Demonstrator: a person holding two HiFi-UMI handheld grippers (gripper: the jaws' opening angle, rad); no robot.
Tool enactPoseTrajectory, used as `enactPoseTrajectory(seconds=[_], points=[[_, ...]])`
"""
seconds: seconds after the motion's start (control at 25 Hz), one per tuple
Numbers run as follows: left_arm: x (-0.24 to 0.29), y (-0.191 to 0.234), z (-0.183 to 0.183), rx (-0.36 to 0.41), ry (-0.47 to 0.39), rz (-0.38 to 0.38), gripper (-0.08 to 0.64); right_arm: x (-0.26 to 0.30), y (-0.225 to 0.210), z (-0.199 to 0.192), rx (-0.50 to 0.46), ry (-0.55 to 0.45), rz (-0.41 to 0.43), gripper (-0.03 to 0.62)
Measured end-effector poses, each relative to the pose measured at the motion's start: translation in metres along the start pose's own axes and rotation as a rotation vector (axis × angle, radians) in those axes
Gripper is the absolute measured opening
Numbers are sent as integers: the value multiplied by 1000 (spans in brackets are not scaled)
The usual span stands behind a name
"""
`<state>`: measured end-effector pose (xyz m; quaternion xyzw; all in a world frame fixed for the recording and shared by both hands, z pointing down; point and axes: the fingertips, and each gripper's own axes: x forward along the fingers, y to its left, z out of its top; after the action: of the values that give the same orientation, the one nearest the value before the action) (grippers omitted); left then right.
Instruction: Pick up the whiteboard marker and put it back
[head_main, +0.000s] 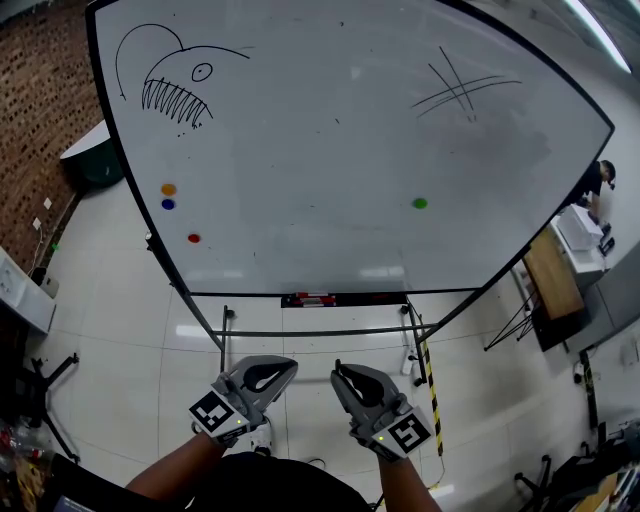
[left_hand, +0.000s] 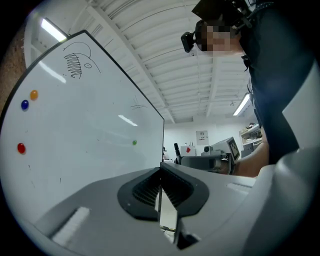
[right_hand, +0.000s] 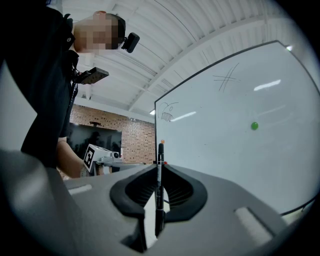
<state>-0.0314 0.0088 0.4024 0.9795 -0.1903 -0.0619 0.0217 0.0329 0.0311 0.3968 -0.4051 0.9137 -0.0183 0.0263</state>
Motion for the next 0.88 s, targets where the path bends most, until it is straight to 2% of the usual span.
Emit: enactPoseTrajectory(seconds=[0.36, 0.56, 0.68, 0.88], points=[[18, -14, -4, 17, 23, 32, 2, -29, -22, -8, 10, 15, 1, 37], [28, -5, -13, 28, 41, 57, 2, -27, -44, -20, 14, 33, 7, 37], [36, 12, -22, 24, 43, 46, 2, -15, -62, -27, 14, 49, -11, 37], [59, 68, -26, 5, 23, 17, 2, 30, -103, -35, 13, 84, -52, 37]])
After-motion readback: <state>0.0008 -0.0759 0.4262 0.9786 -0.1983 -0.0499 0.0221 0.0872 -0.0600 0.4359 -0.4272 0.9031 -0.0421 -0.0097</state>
